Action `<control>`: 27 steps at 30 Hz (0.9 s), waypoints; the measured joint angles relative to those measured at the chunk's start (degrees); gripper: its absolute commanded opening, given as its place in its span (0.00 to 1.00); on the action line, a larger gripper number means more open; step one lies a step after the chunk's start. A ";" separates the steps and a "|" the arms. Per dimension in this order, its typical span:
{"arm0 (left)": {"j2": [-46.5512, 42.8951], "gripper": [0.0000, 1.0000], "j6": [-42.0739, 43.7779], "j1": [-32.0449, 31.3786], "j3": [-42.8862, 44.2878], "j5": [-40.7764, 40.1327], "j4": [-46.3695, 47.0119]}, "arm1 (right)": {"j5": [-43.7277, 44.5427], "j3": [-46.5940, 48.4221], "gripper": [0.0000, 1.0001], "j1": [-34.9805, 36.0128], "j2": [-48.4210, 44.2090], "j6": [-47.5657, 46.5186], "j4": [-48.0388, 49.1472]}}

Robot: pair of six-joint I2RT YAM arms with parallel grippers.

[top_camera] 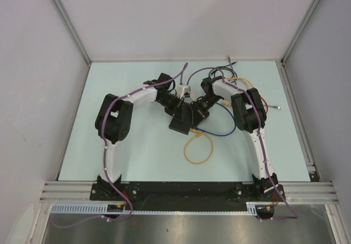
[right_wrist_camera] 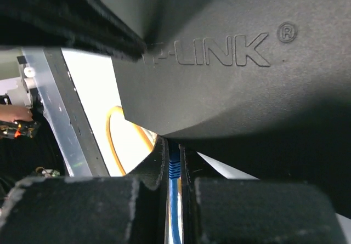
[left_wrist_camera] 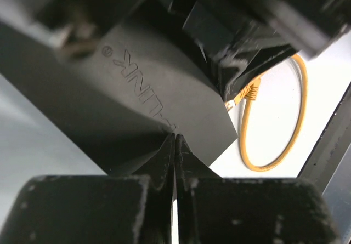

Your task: Pull the plug from the switch port

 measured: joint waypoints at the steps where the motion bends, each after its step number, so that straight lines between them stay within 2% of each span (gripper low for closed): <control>1: 0.00 0.00 0.15 -0.04 -0.02 -0.02 0.00 | 0.61 0.70 0.00 0.50 0.20 0.87 -0.20; 5: -0.04 0.00 0.46 -0.02 -0.09 -0.28 -0.22 | 0.57 0.31 0.00 0.90 0.22 1.53 -0.04; 12: -0.09 0.00 -0.07 -1.01 -0.46 0.55 -0.20 | -1.95 -10.27 0.00 -1.99 -4.61 -0.74 2.58; 19: -0.09 0.00 -0.20 -0.90 -0.46 0.55 -0.02 | 1.75 -9.14 0.00 -3.89 -4.83 -1.22 1.90; 27: -0.09 0.00 -0.20 -0.79 -0.50 0.59 -0.26 | 5.46 -7.21 0.00 -1.33 -5.27 -1.60 1.14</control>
